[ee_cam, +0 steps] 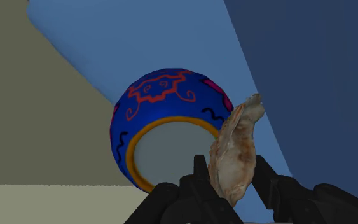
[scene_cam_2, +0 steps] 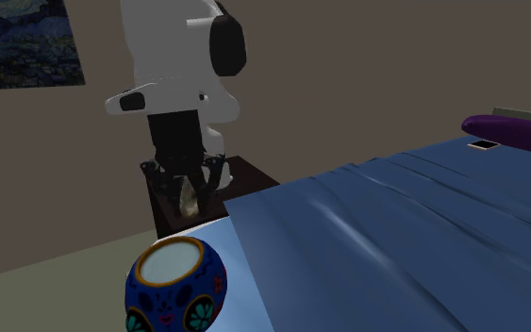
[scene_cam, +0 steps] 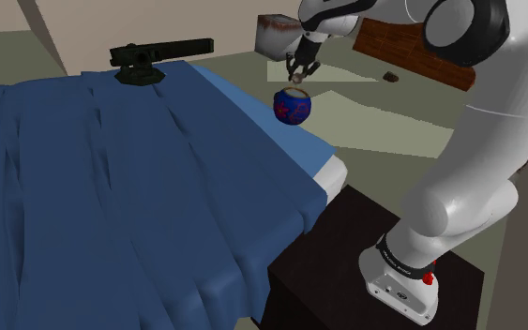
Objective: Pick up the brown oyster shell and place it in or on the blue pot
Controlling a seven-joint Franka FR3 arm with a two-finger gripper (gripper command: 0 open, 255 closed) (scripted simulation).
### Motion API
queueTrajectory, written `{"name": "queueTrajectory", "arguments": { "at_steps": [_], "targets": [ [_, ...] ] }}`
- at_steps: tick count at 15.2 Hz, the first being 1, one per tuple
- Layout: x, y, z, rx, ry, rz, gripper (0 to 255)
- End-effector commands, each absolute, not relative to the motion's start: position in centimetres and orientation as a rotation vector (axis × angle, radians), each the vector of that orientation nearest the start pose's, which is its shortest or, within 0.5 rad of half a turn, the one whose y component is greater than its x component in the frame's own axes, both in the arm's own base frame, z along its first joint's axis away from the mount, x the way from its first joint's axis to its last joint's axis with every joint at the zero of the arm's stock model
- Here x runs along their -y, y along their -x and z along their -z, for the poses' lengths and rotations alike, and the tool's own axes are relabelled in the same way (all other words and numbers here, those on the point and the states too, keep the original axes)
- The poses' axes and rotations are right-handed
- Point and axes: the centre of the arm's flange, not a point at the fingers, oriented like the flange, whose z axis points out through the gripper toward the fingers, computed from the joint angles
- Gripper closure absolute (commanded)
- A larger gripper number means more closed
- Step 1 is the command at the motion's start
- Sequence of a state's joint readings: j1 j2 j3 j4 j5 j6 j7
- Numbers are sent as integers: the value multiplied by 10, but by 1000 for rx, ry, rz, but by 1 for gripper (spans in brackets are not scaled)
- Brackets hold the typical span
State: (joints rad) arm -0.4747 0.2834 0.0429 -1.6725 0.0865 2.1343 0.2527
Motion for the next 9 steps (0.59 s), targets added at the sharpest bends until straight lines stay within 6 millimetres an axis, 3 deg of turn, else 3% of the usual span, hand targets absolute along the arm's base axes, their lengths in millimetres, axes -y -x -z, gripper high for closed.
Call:
{"name": "queueTrajectory", "arguments": {
  "at_steps": [1,3,9],
  "targets": [
    [302,-607,-454,-1085,2857,285,255],
    [324,-613,-454,-1085,2857,285,255],
    [324,-613,-422,-1085,2857,285,255]
  ]
}}
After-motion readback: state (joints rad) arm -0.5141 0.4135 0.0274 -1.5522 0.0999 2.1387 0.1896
